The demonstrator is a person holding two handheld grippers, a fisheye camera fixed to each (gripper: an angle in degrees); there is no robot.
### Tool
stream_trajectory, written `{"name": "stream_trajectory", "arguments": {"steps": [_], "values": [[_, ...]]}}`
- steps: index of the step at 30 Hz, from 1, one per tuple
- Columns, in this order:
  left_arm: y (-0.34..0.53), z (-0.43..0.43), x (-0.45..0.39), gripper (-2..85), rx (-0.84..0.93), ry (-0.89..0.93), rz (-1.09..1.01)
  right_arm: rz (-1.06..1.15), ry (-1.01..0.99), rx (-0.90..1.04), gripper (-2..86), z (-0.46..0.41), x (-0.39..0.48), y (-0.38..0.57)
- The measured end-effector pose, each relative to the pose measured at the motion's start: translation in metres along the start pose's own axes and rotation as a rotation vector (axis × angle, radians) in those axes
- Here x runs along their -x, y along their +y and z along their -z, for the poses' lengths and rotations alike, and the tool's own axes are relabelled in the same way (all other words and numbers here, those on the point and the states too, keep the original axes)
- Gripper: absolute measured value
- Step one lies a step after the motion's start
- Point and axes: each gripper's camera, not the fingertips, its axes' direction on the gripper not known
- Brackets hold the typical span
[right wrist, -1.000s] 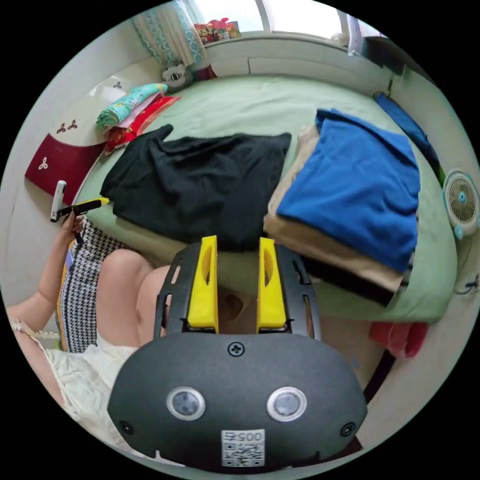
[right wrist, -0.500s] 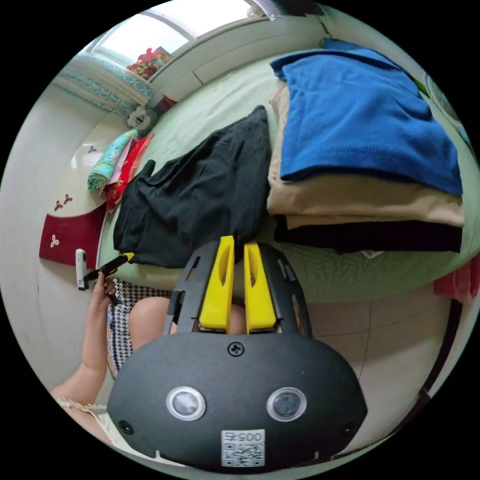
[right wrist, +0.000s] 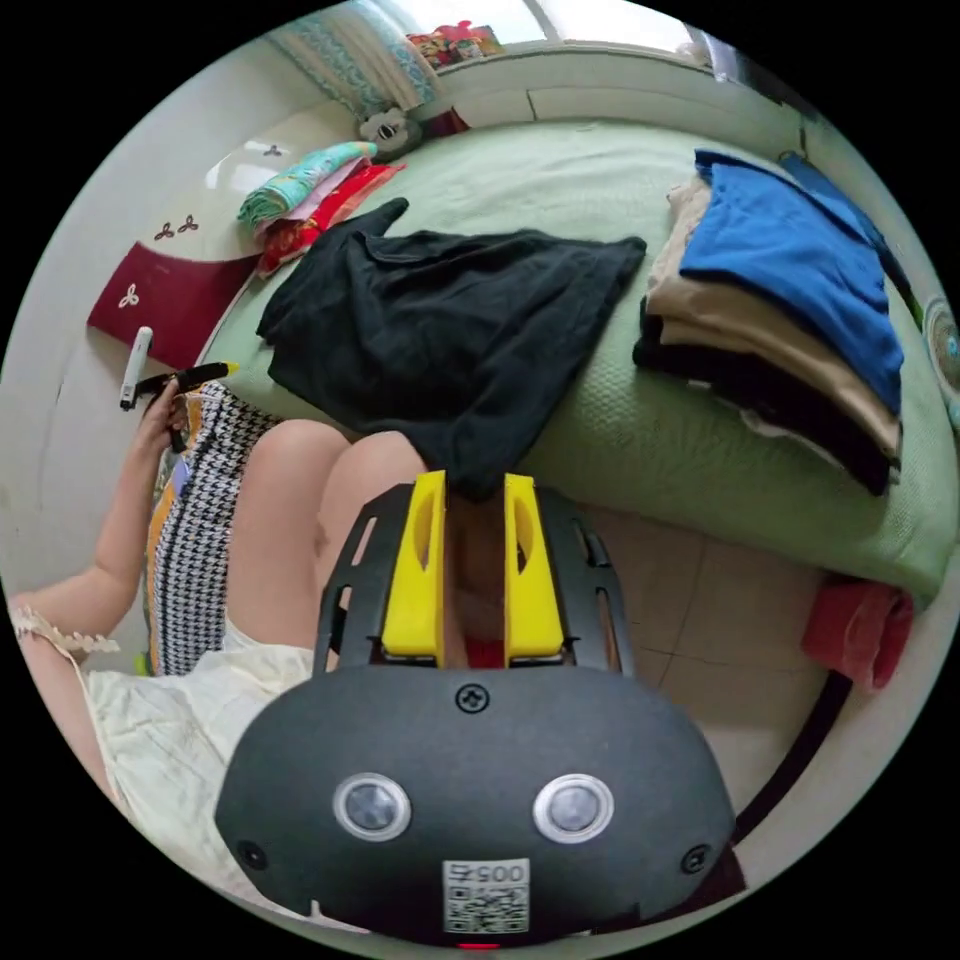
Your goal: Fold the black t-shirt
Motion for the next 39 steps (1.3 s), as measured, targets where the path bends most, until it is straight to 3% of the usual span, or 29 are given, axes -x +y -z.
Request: {"name": "stream_trajectory", "arguments": {"steps": [3, 7, 16, 21, 25, 30, 32, 39], "values": [[-0.022, 0.002, -0.041, 5.9, -0.058, -0.020, -0.116, 0.142, 0.070, -0.118, 9.7, 0.017, 0.018, -0.031], [-0.053, -0.021, -0.098, 9.2, -0.070, 0.085, -0.219, 0.362, 0.142, -0.222, 12.0, -0.001, 0.056, -0.103], [-0.055, -0.115, -0.179, 9.8, 0.040, 0.095, -0.268, 0.659, 0.200, -0.036, 11.0, -0.134, 0.121, -0.251], [-0.052, -0.148, -0.210, 9.3, 0.076, 0.061, -0.309, 0.677, 0.287, 0.085, 5.7, -0.185, 0.122, -0.288], [-0.044, -0.162, -0.238, 9.3, 0.052, -0.018, -0.386, 0.599, 0.287, 0.041, 0.3, -0.177, 0.105, -0.320], [-0.046, -0.172, -0.251, 9.1, 0.100, 0.042, -0.302, 0.254, 0.052, 0.134, 3.5, -0.164, 0.039, -0.367], [-0.044, -0.175, -0.257, 9.0, 0.110, 0.050, -0.283, 0.121, 0.019, 0.076, 3.7, -0.147, 0.009, -0.361], [-0.018, -0.153, -0.312, 8.8, 0.099, 0.127, -0.341, 0.177, 0.042, -0.104, 8.5, -0.069, -0.045, -0.275]]}}
